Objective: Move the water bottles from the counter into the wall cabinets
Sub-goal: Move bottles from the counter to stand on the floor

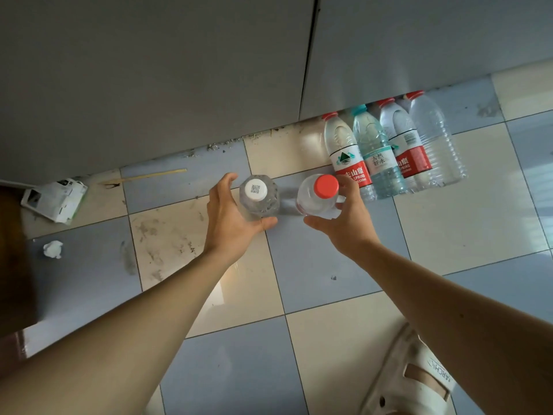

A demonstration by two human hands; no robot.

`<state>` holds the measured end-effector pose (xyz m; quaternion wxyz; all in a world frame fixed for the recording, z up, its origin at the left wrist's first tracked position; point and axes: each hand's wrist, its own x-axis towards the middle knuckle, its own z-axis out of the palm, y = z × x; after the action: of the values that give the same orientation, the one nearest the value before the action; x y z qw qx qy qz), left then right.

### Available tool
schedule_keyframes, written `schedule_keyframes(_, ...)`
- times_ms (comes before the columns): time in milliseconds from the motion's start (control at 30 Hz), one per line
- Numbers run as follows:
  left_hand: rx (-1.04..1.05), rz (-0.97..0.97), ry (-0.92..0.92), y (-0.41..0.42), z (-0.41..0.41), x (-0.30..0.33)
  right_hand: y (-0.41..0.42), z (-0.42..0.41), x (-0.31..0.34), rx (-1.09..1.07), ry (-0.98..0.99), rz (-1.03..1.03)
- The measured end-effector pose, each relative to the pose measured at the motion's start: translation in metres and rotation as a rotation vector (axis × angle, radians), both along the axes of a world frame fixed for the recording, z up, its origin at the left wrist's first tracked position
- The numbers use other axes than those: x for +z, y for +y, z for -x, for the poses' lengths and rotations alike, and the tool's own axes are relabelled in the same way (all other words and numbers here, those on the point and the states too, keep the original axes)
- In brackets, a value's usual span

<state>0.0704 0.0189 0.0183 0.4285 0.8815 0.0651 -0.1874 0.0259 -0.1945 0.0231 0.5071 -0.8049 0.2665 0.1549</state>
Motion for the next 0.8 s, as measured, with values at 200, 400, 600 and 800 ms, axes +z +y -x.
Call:
schedule_keyframes(200, 0.091, 0.198, 0.092, -0.013, -0.009, -0.027, 0.006, -0.009, -0.025, -0.031, -0.08, -0.124)
schedule_keyframes(400, 0.152, 0.184, 0.105, -0.015, 0.006, -0.005, 0.011, 0.005, -0.006, -0.111, -0.057, -0.211)
schedule_keyframes(600, 0.16, 0.212, 0.142, -0.02, 0.02, 0.083, 0.003, 0.026, 0.078, -0.146, -0.046, -0.248)
schedule_keyframes(800, 0.167, 0.245, 0.146, -0.035, 0.015, 0.227, -0.009, 0.023, 0.215, -0.111, -0.106, -0.217)
